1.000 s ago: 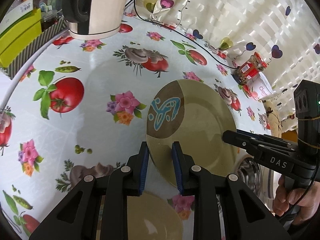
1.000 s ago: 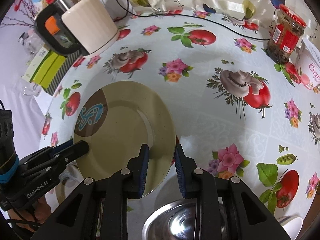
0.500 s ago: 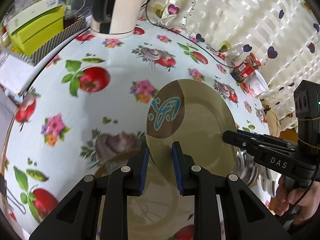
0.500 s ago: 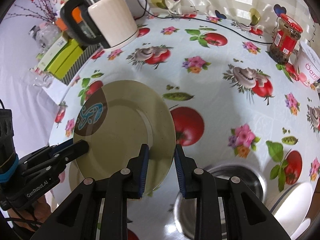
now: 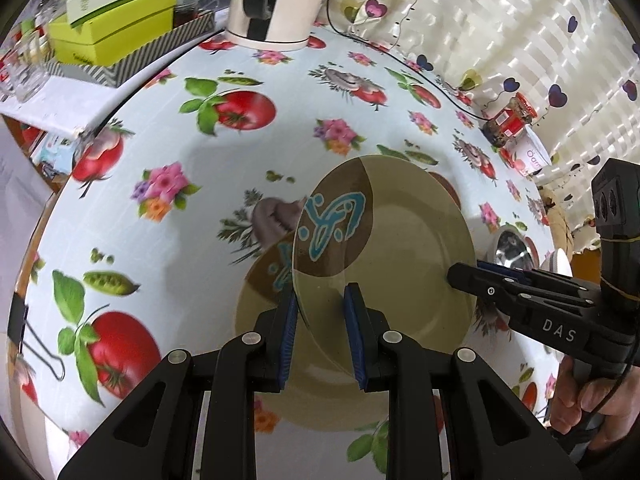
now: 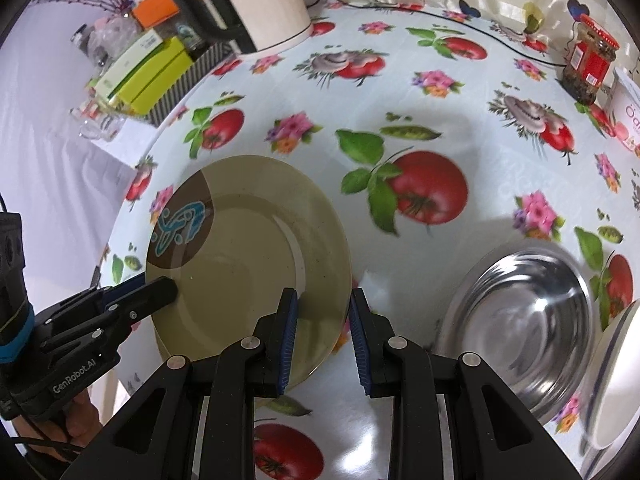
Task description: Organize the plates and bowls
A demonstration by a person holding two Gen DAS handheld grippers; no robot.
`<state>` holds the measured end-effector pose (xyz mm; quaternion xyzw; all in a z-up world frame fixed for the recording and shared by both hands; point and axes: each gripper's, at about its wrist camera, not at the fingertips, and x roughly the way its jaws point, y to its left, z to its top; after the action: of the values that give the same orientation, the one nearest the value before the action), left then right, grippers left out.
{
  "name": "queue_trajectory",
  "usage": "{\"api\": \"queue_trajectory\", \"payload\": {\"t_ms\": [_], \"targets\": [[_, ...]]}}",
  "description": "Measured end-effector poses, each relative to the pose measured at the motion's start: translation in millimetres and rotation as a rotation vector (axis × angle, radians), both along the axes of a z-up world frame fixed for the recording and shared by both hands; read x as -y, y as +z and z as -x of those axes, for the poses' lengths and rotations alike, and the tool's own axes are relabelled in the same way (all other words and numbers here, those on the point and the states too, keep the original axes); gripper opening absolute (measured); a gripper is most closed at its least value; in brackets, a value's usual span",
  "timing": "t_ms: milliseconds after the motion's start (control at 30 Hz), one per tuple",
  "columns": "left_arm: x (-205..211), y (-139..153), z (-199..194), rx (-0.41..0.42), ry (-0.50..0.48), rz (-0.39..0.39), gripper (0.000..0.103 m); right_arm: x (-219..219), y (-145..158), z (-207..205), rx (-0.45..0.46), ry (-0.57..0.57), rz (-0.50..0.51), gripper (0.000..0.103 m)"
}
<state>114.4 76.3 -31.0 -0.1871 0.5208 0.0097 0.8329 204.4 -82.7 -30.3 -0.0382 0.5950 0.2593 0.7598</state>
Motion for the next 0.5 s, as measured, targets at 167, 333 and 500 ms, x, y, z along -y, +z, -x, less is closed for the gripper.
{"api": "queue_trajectory", "payload": {"t_ms": [167,333,500], "targets": [[-4.3,-3.1,13.2,-0.007,0.011,-0.005,0.025,-7.2,-5.0,12.1,-0.009,0.016,0.008,0.026],[-6.5,-5.7,25.2,-0.013,0.022,-0.016,0.025,-11.7,-7.8,21.8,-0.016,0.029,0.011,0.026],[-8.6,-12.2,33.6,-0.021,0.035,-0.024,0.025,-17.8,-12.4,29.8,-0.02,0.043,0.025,0.026]]}}
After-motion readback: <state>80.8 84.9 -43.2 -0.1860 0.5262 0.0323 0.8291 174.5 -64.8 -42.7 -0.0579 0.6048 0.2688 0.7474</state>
